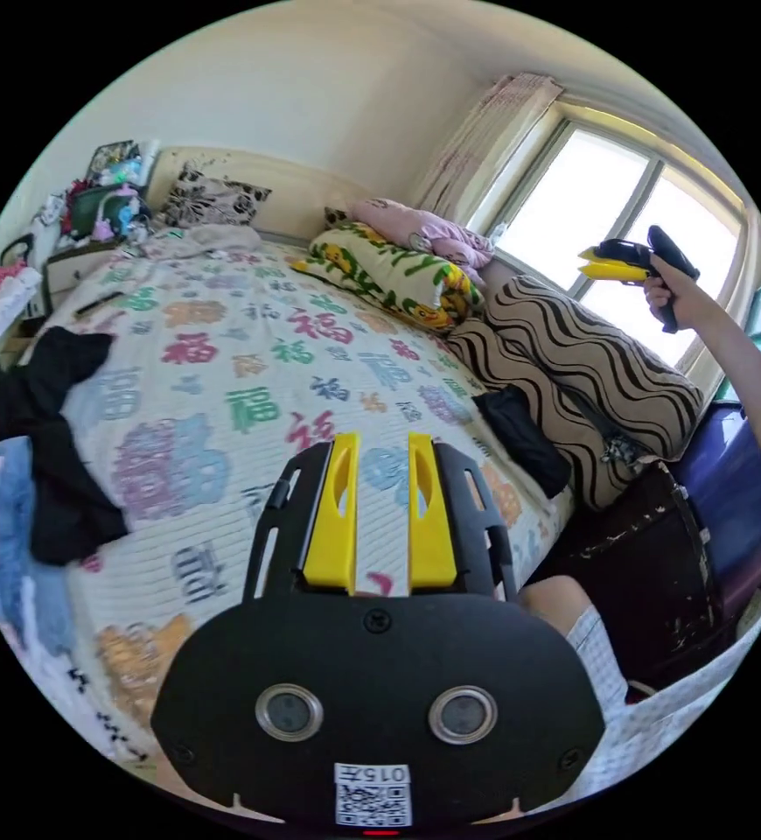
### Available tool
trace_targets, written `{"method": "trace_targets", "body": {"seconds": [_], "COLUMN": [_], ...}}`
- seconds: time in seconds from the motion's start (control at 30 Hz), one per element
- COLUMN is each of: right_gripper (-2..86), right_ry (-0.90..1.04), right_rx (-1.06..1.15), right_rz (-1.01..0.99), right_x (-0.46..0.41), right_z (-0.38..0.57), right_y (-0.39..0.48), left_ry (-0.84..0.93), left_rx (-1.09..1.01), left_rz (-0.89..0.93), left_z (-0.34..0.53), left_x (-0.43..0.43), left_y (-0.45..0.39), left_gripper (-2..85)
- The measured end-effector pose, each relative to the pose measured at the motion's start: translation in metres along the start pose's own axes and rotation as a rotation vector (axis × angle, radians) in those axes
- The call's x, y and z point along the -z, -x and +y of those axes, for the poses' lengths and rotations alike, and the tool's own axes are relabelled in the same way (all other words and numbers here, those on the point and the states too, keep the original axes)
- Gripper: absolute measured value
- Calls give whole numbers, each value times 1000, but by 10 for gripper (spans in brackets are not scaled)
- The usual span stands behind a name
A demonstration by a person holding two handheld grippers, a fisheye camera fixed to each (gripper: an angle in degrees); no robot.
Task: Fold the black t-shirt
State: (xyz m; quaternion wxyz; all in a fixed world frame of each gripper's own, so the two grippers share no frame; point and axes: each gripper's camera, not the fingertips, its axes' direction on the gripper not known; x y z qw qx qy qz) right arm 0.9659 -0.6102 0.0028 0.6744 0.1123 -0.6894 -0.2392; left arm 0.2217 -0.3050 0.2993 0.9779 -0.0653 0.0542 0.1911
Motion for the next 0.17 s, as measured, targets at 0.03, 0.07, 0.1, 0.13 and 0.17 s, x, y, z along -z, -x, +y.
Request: {"method": "trace_targets", "body": {"seconds": [0.03, 0.07, 0.1, 0.13, 0.17], "right_gripper": [77, 74, 68, 59, 55], "right_ry": [30, 49, 95, 116, 117], "right_rx": [55, 88, 162, 270, 318], "right_rz": [-4, -5, -7, -12, -3], "right_x": [-19, -30, -54, -78, -91], "right_z": [8, 12, 22, 35, 42], "right_y": [28, 43, 72, 102, 117], "left_ry": [-11, -17, -30, -45, -56], "left_rx": [-3, -6, -12, -5, 1], "left_rz": [-57, -86, -147, -222, -262], "left_z": [12, 19, 32, 48, 56], "left_x": [41, 61, 102, 142, 162], "left_y": [14, 21, 35, 49, 56], "left_gripper": [96, 98, 99, 100, 101]}}
